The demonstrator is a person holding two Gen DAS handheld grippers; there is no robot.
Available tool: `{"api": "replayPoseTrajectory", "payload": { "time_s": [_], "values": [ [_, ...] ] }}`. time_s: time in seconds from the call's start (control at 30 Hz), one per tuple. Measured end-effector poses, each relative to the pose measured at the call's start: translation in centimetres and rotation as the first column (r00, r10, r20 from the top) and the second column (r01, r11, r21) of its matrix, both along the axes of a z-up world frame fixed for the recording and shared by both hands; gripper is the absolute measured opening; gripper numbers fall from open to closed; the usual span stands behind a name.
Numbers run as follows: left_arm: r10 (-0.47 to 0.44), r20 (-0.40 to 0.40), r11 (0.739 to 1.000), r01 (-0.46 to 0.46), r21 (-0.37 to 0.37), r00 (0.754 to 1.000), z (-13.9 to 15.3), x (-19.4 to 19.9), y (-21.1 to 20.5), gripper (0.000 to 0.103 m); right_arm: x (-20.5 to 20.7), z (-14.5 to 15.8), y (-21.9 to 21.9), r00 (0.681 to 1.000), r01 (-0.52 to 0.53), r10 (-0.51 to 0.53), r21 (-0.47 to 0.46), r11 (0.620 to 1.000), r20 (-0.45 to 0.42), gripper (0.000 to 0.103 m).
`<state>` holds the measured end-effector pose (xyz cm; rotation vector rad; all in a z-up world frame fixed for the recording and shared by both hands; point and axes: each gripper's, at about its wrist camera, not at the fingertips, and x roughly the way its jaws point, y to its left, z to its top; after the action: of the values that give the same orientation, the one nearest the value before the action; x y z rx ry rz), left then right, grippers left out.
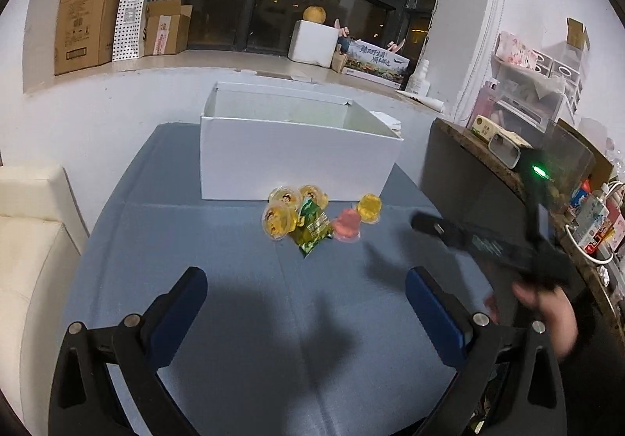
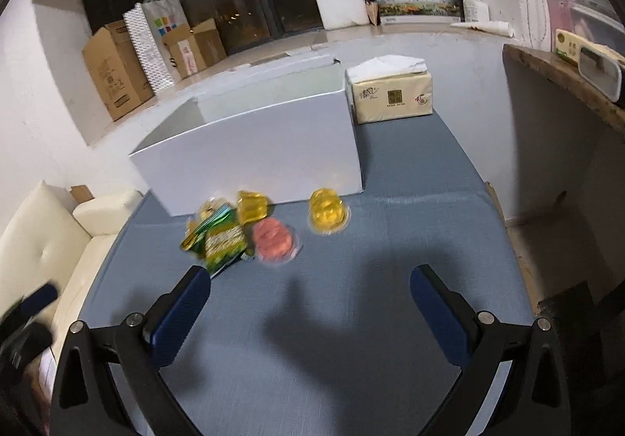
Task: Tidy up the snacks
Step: 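Move both open tools back over the remaining snacks, then grasp the large yellow jelly cup with the right tool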
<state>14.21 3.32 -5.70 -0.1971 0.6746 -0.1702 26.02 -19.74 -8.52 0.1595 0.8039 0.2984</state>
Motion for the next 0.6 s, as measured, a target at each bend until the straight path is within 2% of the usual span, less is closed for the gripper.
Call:
{"api": "replayPoseTrajectory", "payload": {
  "time_s": [0.17, 0.27, 0.37, 0.43, 0.47, 0.5, 0.53, 0.57, 0.6],
  "values": [
    [0.002, -0.021, 1.000, -0.002, -0.006, 1.000, -0.9, -1.0, 0.8, 0.103, 4.8, -1.8, 1.0, 0.999, -0.001, 0.002, 0.013, 1.000, -0.046, 0.103],
    [0.020, -0.039, 1.000, -0.020, 0.005, 0.999, -1.7, -1.1, 1.4, 0.103, 6.9, -2.6, 1.9, 0.999, 0.016, -0.017, -0.031, 0.999, -0.052, 0.103],
    [0.027, -0.054, 1.000, -0.028, -0.003, 0.998, -2.3, -1.0, 1.8, 0.103, 8.5, -3.4, 2.4, 0.997, 0.027, -0.028, -0.024, 0.999, -0.075, 0.102],
    [0.029, -0.060, 1.000, -0.029, 0.004, 0.998, -2.6, -0.9, 1.9, 0.103, 9.2, -3.9, 2.7, 0.996, 0.028, -0.032, -0.044, 0.999, -0.084, 0.089],
    [0.034, -0.066, 0.999, -0.034, -0.001, 0.997, -2.8, -0.7, 2.2, 0.103, 9.5, -4.1, 2.9, 0.995, 0.026, -0.031, -0.056, 0.998, -0.092, 0.073],
    [0.038, -0.069, 0.999, -0.038, -0.007, 0.997, -2.9, -0.6, 2.4, 0.103, 9.8, -4.4, 3.2, 0.994, 0.021, -0.028, -0.068, 0.997, -0.106, 0.068],
    [0.042, -0.073, 0.999, -0.042, -0.011, 0.996, -3.1, -0.5, 2.6, 0.103, 10.1, -4.8, 3.5, 0.992, 0.006, -0.015, -0.078, 0.997, -0.125, 0.068],
    [0.046, -0.076, 0.999, -0.047, -0.010, 0.996, -3.1, -0.3, 2.8, 0.103, 10.2, -5.0, 3.6, 0.992, -0.005, -0.005, -0.077, 0.997, -0.125, 0.061],
    [0.051, -0.078, 0.999, -0.051, -0.008, 0.996, -3.2, -0.2, 2.9, 0.103, 10.1, -5.2, 3.9, 0.992, -0.018, 0.008, -0.085, 0.996, -0.123, 0.044]
  ]
}}
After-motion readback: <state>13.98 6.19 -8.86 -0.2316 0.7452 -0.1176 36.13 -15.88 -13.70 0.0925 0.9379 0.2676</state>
